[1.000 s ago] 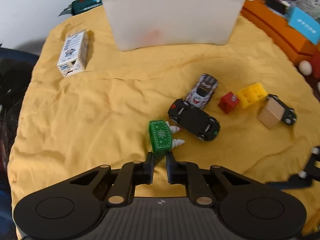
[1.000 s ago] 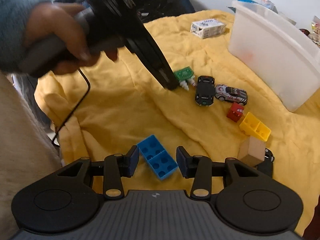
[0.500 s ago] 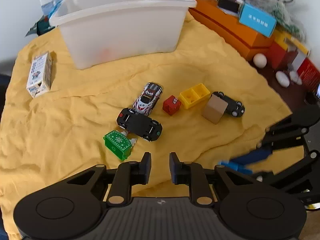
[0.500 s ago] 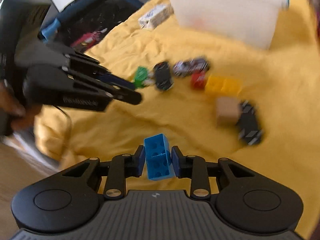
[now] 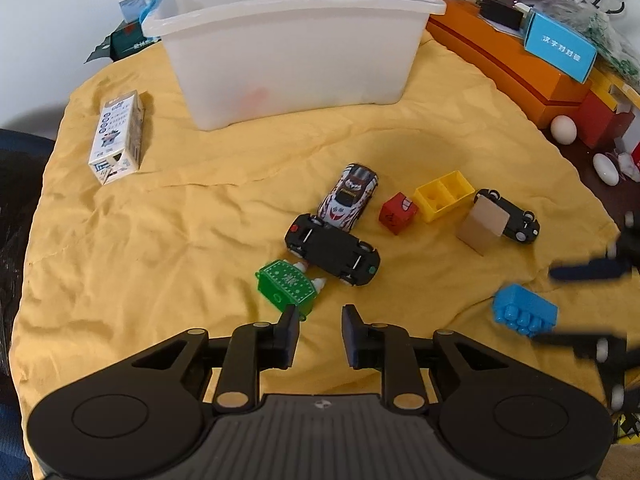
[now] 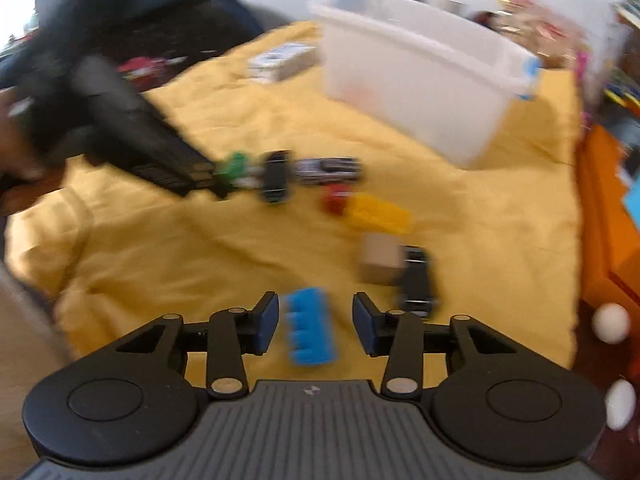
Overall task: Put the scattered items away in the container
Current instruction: 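Lift the green piece with the left gripper while the right gripper lifts the blue brick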
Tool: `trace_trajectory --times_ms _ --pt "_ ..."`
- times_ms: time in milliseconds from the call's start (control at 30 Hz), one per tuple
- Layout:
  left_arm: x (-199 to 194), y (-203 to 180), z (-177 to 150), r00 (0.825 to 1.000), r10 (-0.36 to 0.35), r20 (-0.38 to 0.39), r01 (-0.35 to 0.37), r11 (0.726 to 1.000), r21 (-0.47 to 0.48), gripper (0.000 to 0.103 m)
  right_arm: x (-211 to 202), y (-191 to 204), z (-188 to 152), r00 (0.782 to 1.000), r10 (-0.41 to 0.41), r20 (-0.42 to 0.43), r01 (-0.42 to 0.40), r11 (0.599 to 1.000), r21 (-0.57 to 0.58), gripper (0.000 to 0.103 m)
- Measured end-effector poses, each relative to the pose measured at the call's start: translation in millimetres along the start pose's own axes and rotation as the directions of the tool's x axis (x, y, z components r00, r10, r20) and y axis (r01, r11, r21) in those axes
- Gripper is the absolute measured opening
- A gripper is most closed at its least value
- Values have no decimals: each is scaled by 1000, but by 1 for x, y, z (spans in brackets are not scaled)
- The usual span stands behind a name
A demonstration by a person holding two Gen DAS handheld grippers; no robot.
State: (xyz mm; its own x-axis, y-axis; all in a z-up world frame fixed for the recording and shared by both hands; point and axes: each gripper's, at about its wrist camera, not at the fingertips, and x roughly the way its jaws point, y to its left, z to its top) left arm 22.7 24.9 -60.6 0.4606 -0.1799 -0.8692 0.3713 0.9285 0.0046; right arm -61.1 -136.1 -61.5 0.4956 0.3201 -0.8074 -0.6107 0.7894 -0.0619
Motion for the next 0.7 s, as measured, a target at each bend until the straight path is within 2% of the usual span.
trace_trajectory --times_ms 67,267,367,467,533,567,600,633,700 --pt "1 1 -1 1000 -1 -7 1 1000 2 27 8 10 -1 1000 -15 -28 13 999 -52 33" --pt "5 4 -4 1000 4 -10 -4 1000 -11 28 31 9 -1 982 -175 -65 164 975 -151 35" --pt "7 10 -2 1000 5 -10 -5 999 -37 28 37 1 -3 979 -188 -82 176 975 -134 28" --pt "6 13 5 1000 15 14 -14 998 -61 29 38 -2 -5 978 -189 -87 180 978 -102 27" --pt "9 12 11 999 38 23 -36 997 -65 39 36 -4 -3 981 -175 -85 169 983 -74 27" --pt "13 12 12 999 46 16 -45 997 -62 39 36 -5 -2 983 -164 -80 159 986 -58 27" --pt "20 12 14 998 57 -7 -57 996 -63 38 36 -6 -2 984 -157 -77 154 987 -43 27" --pt "26 14 13 998 48 -33 -50 996 -72 30 35 -6 -1 985 -156 -76 153 988 -34 27" --pt "31 17 10 999 33 -37 -35 997 -68 29 33 -6 -1 985 -160 -71 158 987 -24 27"
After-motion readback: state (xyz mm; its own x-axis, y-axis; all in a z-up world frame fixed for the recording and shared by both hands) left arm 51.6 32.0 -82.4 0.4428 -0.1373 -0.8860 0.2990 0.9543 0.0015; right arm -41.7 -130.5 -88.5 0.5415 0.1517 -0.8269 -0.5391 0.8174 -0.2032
